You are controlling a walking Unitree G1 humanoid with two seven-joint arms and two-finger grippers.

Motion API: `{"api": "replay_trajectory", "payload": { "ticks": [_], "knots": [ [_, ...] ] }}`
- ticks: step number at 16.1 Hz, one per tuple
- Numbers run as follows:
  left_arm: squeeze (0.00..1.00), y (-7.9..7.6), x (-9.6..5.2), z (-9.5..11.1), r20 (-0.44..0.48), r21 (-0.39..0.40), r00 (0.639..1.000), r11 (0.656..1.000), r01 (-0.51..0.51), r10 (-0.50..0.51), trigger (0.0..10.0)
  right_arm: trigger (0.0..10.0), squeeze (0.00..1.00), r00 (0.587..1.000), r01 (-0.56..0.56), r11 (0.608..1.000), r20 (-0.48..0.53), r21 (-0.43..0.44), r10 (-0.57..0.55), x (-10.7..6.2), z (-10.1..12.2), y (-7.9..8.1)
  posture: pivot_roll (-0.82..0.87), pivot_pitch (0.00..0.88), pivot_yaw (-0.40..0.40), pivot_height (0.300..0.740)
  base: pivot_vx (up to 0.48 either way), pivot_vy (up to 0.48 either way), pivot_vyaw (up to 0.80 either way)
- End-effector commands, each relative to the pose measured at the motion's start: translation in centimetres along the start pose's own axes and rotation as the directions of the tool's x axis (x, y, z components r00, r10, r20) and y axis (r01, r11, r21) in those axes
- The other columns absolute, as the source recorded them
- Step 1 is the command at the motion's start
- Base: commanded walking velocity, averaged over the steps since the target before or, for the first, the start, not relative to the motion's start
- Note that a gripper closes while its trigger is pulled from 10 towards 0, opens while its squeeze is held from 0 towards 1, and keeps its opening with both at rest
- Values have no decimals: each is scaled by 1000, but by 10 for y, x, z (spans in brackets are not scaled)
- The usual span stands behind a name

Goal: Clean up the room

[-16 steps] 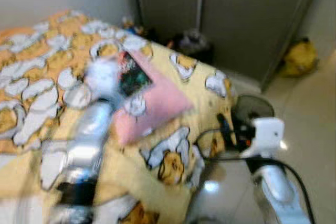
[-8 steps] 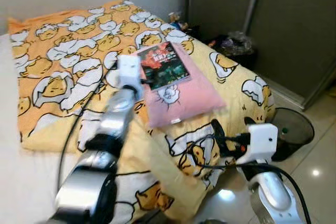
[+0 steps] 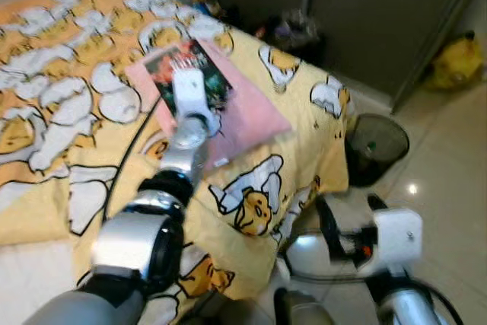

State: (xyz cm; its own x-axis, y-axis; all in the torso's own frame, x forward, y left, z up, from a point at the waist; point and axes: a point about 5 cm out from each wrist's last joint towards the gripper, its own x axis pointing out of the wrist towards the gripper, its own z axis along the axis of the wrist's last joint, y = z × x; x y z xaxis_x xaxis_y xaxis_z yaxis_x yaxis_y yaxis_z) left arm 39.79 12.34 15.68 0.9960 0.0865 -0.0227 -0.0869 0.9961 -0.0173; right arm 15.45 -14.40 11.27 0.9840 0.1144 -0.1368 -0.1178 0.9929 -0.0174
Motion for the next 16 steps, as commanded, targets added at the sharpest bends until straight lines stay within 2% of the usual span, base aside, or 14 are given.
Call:
{"api": "replay_trajectory", "payload": {
  "ticks": [1, 2, 3, 5, 7, 8, 11, 12, 13, 15, 16],
  "knots": [
    [0, 0, 4, 15, 65, 14, 998, 1000, -25, 24, 10000, 10000, 0, 1000, -1, 1000, 17, -5, 1, -3, 7, 2, -414, 203, 80, 740, 0, 0, 0],
    [0, 2, 3, 11, 45, -14, 998, 999, -38, 38, 10000, 10000, 0, 1000, 2, 1000, 6, -2, -2, -6, 7, 3, -417, 212, 74, 740, 0, 0, 0],
    [0, 7, 2, 7, 38, -20, 997, 997, -69, 70, 10000, 10000, 0, 1000, -8, 1000, -2, -6, 8, -10, 8, 5, -423, 223, 70, 740, 0, 0, 0],
    [0, 9, 1, 4, 39, -21, 996, 997, -74, 75, 10000, 10000, 0, 1000, -11, 1000, -13, -11, 10, -13, 8, 4, -421, 231, 65, 740, 0, 0, 0],
    [0, 16, -2, -11, -23, -39, 994, 993, -109, 109, 10000, 10000, 0, 999, -12, 1000, -32, -15, 11, -17, 8, 4, -421, 240, 57, 740, 0, 0, 0],
    [0, 27, -3, -15, -29, -25, 986, 986, -165, 165, 10000, 10000, 0, 999, -13, 1000, -38, -15, 13, -18, 8, 3, -425, 246, 54, 740, 0, 0, 0],
    [0, 36, -2, -11, -12, -20, 977, 977, -212, 211, 10000, 10000, 0, 999, -13, 1000, -50, -16, 12, -19, 7, 2, -424, 248, 54, 740, 0, 0, 0],
    [0, 38, -3, -16, -66, -121, 972, 965, -231, 225, 10000, 10000, 0, 998, -14, 1000, -55, -15, 13, -19, 7, 3, -423, 247, 55, 740, 0, 0, 0],
    [0, 40, -4, -20, -102, -190, 968, 951, -244, 228, 10000, 10000, 0, 998, -15, 1000, -58, -15, 15, -19, 6, 3, -423, 247, 55, 740, 0, 0, 0],
    [0, 40, -5, -28, -167, -343, 963, 903, -260, 213, 10000, 10000, 0, 997, -14, 1000, -71, -10, 13, -20, 4, 3, -420, 246, 53, 740, 0, 0, 0],
    [0, 36, -5, -27, -147, -337, 974, 917, -212, 171, 10000, 10000, 0, 997, -15, 1000, -76, -12, 14, -20, 4, 2, -419, 247, 50, 740, 0, 0, 0]
  ]
}}
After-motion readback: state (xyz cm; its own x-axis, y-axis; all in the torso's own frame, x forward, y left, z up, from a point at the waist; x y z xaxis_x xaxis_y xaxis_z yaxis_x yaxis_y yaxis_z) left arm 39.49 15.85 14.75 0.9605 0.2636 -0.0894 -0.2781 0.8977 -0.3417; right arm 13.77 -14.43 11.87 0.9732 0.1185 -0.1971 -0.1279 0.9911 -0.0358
